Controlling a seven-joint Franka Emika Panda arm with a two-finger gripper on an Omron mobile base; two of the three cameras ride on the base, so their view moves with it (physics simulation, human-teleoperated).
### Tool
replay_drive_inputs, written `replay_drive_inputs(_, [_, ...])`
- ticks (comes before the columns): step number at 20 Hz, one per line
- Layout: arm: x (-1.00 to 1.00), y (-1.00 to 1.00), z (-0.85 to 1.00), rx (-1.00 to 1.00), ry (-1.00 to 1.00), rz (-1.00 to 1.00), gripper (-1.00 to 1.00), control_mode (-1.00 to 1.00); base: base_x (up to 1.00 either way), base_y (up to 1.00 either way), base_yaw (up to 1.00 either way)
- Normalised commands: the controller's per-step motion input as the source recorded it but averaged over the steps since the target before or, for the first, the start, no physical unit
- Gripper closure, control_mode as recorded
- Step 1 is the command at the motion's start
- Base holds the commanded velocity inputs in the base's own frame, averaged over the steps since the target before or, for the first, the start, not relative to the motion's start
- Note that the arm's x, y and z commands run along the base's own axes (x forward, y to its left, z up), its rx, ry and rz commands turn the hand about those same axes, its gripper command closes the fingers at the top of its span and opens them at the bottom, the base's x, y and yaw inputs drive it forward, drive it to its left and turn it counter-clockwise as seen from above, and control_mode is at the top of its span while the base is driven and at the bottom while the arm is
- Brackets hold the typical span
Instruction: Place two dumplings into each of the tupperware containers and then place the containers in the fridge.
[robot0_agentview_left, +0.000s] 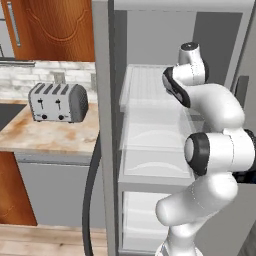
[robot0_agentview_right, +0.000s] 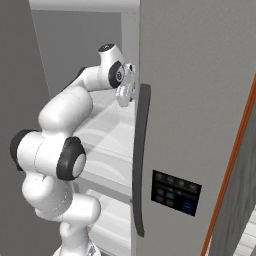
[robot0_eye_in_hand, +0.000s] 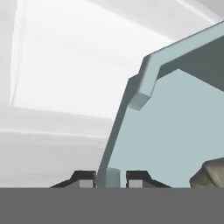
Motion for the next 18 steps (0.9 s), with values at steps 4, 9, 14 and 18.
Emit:
replay_drive_inputs(4, [0.82,-0.42,-0.14,0.00,0.00,-0.01,1.00,-1.00,0.00,0.00,0.00])
replay_drive_inputs(9, [0.62,-0.29,-0.05,0.00,0.05,-0.03,1.00,-1.00,0.00,0.00,0.00])
replay_drive_inputs(14, [0.02,0.00,-0.06,0.00,0.01,-0.13,1.00,-1.00,0.00,0.00,0.00])
replay_drive_inputs(18, [0.00,0.00,-0.10,0.00,0.00,-0.26,1.00,-1.00,0.00,0.00,0.00])
